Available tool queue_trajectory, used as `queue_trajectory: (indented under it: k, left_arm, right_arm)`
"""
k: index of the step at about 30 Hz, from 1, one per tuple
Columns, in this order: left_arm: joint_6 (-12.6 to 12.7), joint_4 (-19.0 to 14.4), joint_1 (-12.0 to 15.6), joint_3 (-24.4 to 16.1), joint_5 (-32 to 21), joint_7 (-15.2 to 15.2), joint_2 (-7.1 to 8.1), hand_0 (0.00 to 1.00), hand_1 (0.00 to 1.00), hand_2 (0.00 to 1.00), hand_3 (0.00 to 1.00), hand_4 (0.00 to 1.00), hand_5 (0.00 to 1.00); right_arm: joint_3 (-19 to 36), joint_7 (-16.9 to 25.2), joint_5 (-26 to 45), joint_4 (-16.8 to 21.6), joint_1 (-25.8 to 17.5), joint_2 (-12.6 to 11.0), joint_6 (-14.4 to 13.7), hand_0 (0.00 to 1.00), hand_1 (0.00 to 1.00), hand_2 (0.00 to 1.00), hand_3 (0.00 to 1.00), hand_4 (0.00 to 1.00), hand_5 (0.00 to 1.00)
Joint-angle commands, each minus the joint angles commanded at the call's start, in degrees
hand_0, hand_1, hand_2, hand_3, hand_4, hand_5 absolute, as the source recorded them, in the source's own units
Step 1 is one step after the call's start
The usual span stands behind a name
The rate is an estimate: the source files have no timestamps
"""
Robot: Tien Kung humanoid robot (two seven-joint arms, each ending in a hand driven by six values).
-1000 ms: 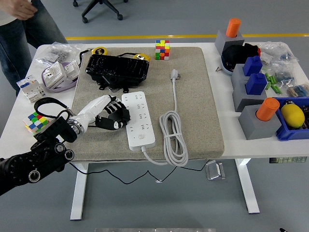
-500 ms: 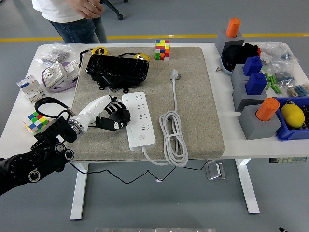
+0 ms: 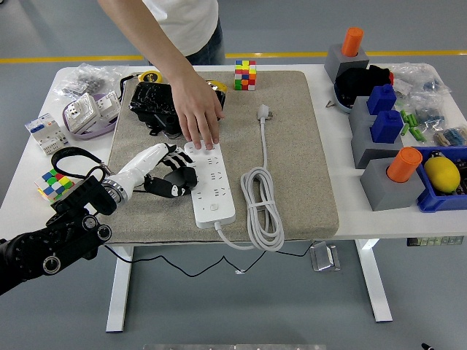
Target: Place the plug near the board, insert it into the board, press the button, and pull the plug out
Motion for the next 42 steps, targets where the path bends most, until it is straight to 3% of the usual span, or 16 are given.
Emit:
queue_trajectory:
  k: [9, 10, 15, 16, 19, 21, 22, 27, 28, 30, 35, 42]
  left_arm:
    - [0.83, -0.23, 0.11, -0.42, -0.99, -1.24, -0.01, 0.671, 0.686, 0.718, 0.744, 0.998, 0.219]
    - [0.89, -0.29, 0.14, -0.49, -1.08, -1.37, 0.01, 0.672, 0.691, 0.721, 0.745, 0.998, 0.272]
    - [1.07, -1.33, 0.57, -1.42, -1.66, -2.11, 0.24, 0.672, 0.691, 0.721, 0.745, 0.998, 0.272]
    - [1.26, -1.82, 0.72, -1.74, -1.72, -2.60, 0.36, 0.677, 0.705, 0.742, 0.756, 0.998, 0.376]
    - [2.01, -3.24, 1.24, -2.83, -2.14, -4.06, 0.67, 0.677, 0.705, 0.742, 0.756, 0.998, 0.376]
    - [3.51, -5.37, 2.57, -4.86, -3.03, -6.49, 0.94, 0.677, 0.705, 0.742, 0.756, 0.998, 0.376]
    - [4.36, -6.41, 3.27, -5.70, -3.66, -7.68, 1.14, 0.717, 0.767, 0.788, 0.778, 0.998, 0.624]
    - [9.19, -11.57, 7.42, -9.03, -5.88, -13.76, 2.13, 0.717, 0.767, 0.788, 0.778, 0.998, 0.624]
    - [10.75, -12.88, 8.77, -9.83, -5.49, -15.19, 2.37, 0.743, 0.790, 0.808, 0.776, 0.998, 0.726]
    - [12.54, -14.58, 10.52, -10.83, -5.15, -16.53, 2.64, 0.743, 0.790, 0.808, 0.776, 0.998, 0.726]
    - [14.81, -18.14, 15.63, -12.26, -2.88, -15.65, 3.60, 0.770, 0.811, 0.826, 0.773, 0.998, 0.762]
    - [19.64, -19.01, 21.73, -10.77, 5.93, -11.33, 3.50, 0.804, 0.841, 0.857, 0.800, 0.998, 0.780]
  right_arm:
    - [-0.01, -0.02, 0.00, -0.03, -0.06, -0.02, 0.00, 0.605, 0.654, 0.683, 0.568, 0.958, 0.516]
    - [0.00, -0.03, -0.02, -0.02, -0.04, -0.01, 0.00, 0.604, 0.654, 0.682, 0.567, 0.957, 0.515]
    - [0.00, 0.01, 0.00, 0.01, -0.05, 0.01, 0.00, 0.604, 0.654, 0.682, 0.567, 0.957, 0.515]
    - [-0.03, -0.02, -0.04, -0.01, -0.08, 0.00, 0.02, 0.604, 0.654, 0.682, 0.568, 0.958, 0.516]
    - [0.00, 0.00, -0.07, 0.00, -0.07, -0.05, -0.01, 0.604, 0.654, 0.682, 0.568, 0.958, 0.516]
    - [0.03, -0.04, -0.15, -0.03, 0.00, -0.05, 0.04, 0.604, 0.654, 0.682, 0.568, 0.958, 0.516]
    - [0.10, -0.01, -0.15, -0.01, 0.00, -0.05, 0.01, 0.604, 0.654, 0.682, 0.568, 0.958, 0.515]
    - [0.28, 0.03, -0.26, -0.04, -0.09, -0.04, 0.00, 0.604, 0.654, 0.682, 0.568, 0.958, 0.515]
    - [0.36, 0.05, -0.34, -0.03, -0.19, -0.04, 0.00, 0.604, 0.655, 0.682, 0.568, 0.958, 0.515]
    - [0.42, 0.05, -0.44, -0.05, -0.31, -0.03, 0.01, 0.604, 0.655, 0.682, 0.568, 0.958, 0.515]
    - [0.79, 0.22, -0.70, 0.03, -0.51, -0.13, -0.08, 0.604, 0.654, 0.682, 0.568, 0.958, 0.515]
    - [1.00, 0.60, -0.83, 0.08, -0.86, -0.09, -0.22, 0.602, 0.653, 0.682, 0.567, 0.958, 0.515]
